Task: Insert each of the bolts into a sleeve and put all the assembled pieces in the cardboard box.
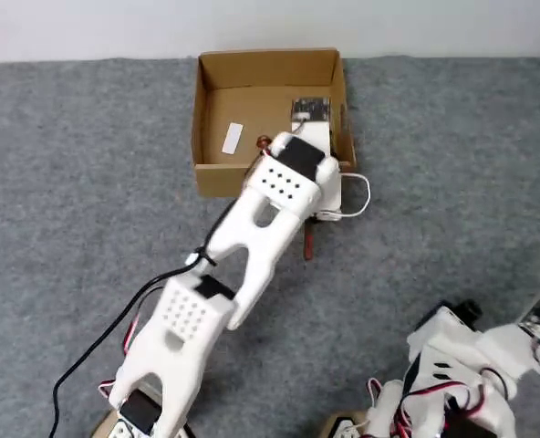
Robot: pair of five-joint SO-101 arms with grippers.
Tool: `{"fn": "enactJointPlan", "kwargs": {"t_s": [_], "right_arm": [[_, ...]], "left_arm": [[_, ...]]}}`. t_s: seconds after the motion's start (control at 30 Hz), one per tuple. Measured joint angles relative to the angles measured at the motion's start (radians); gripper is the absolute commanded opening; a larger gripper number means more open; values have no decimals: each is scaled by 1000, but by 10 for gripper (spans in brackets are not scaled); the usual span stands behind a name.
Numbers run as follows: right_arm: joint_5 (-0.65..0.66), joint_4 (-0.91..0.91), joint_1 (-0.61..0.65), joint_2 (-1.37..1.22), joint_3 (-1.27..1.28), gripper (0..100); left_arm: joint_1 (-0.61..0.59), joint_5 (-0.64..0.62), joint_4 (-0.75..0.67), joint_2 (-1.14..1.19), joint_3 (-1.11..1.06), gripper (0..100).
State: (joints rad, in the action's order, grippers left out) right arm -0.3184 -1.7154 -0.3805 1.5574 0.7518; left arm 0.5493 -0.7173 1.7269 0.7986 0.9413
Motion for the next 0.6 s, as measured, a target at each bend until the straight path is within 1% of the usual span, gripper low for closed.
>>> {"fn": "enactJointPlan", "kwargs": {"t_s": [0.13,0.23,0.47,0.6], "right_arm": [[0,0,190,0,-34,8],[0,0,331,0,-46,8],[0,0,470,0,-46,8],[0,17,571,0,-34,8]], "left_arm": [[0,46,5,-245,-187,5],[0,104,5,-462,-341,5],[0,252,6,-999,-740,5],[0,334,-83,-1301,-1007,5]]}}
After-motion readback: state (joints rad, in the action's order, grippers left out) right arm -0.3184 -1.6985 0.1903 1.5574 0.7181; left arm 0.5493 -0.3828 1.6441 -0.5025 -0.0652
